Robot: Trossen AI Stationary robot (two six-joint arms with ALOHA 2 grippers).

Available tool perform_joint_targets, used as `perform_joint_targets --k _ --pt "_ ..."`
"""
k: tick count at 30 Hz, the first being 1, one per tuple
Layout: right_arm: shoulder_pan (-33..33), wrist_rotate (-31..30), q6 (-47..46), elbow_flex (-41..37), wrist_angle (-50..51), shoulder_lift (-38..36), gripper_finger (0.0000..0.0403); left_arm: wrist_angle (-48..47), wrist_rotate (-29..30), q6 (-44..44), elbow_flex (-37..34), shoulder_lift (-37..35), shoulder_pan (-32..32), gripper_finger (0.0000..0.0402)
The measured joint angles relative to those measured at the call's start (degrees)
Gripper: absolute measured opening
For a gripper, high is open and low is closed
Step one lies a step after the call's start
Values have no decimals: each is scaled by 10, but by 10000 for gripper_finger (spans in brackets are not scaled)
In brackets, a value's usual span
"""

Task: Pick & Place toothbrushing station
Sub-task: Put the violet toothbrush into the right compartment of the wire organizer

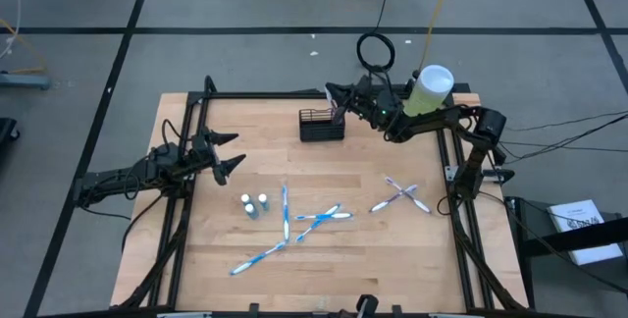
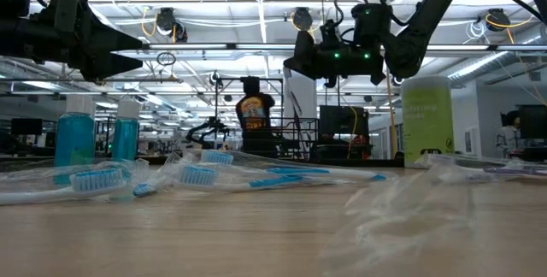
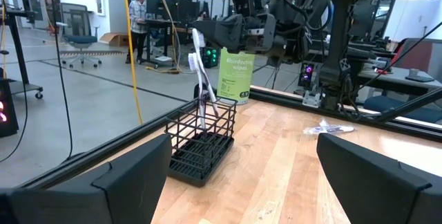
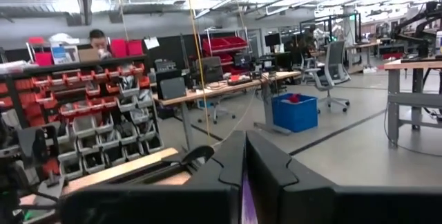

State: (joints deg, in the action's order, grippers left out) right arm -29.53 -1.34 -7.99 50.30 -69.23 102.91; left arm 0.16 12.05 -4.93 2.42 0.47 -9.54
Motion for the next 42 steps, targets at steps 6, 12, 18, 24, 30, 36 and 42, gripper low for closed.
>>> perform_joint_targets --k 6,12,18,24,30,36,42 --pt "0 0 1 0 8 0 39 0 0 0 0 0 0 367" --pt "0 0 10 0 7 0 80 0 0 0 0 0 0 367" --pt "2 21 27 -1 11 -16 121 0 0 0 0 0 0 367" --pt "31 103 69 -1 146 -110 154 0 0 0 0 0 0 367" --pt "110 112 136 -1 455 -257 167 0 0 0 0 0 0 367" --pt "213 -40 100 -1 689 -370 161 0 0 0 0 0 0 367" --pt "311 -184 -37 -1 931 -415 163 0 0 0 0 0 0 367"
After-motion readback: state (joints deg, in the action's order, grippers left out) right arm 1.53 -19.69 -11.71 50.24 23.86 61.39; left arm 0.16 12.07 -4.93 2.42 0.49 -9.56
